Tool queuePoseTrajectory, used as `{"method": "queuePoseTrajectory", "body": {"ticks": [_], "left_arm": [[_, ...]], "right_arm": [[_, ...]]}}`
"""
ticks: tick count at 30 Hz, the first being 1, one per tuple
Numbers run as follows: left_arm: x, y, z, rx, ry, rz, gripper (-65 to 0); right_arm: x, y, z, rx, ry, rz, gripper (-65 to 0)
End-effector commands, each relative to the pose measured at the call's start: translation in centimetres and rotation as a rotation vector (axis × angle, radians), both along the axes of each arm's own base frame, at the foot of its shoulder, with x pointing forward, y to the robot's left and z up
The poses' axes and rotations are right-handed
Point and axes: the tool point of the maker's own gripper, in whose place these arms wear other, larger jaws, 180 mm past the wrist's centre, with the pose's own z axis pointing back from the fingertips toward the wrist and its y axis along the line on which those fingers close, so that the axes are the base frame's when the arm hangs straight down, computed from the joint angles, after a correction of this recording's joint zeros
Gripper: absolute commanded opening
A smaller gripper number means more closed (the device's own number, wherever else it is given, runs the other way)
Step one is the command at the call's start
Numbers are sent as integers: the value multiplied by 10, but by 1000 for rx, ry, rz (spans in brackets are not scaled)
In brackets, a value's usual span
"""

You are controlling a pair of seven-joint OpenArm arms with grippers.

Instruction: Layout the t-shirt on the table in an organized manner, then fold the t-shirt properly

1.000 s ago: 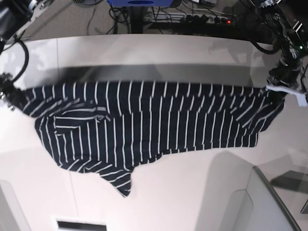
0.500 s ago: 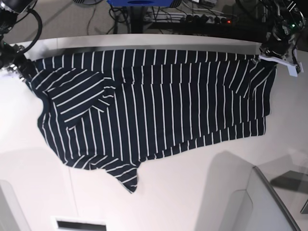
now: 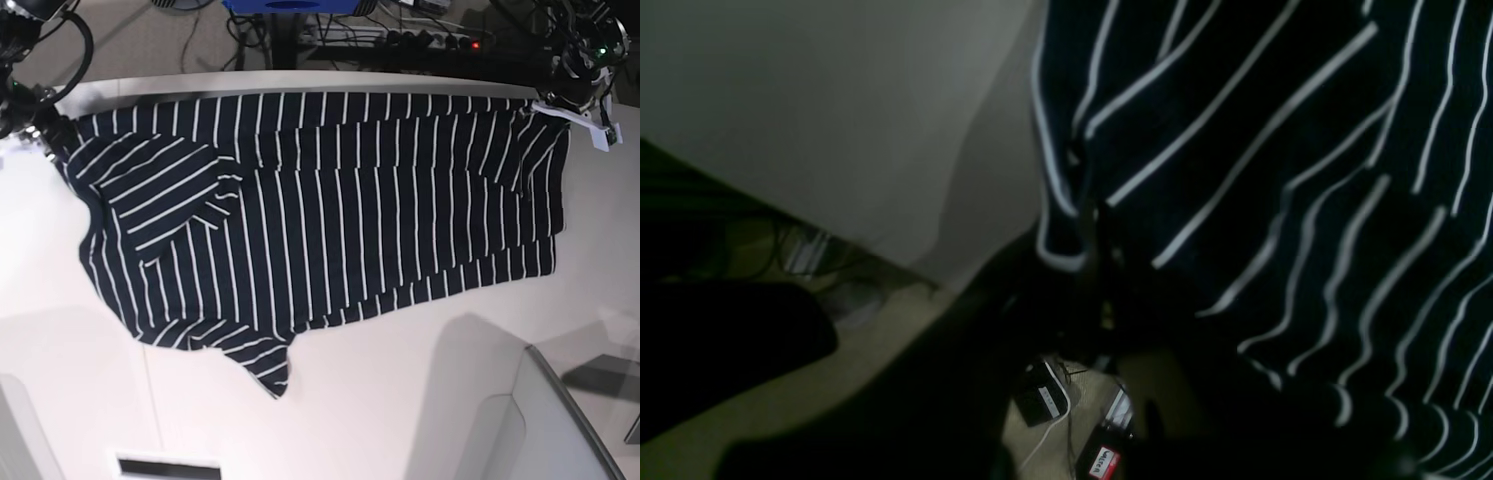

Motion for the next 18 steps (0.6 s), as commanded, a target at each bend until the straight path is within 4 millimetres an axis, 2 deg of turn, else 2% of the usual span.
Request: {"method": "queuePoseTrajectory", "body": {"ticks": [1,4,11,15,18], "left_arm": [[4,9,10,37,-27,-2,-650],[-6,9,7,34,-6,-1,-650],[-3,8,9,37,-14,-9,-650],[16,9,30,78,-68,-39,-650],[55,9,61,132,-154,-96,-650]], "right_arm": [[5,-9,7,-26,-29,-6,-650],[1,-9,6,-28,-21,-7,-650],[3,-9,8,-31,-28,-5,-650],[11,-13,15,-46,-53,0,-650],[30,-18,35,-87,-113,14,-650]]}}
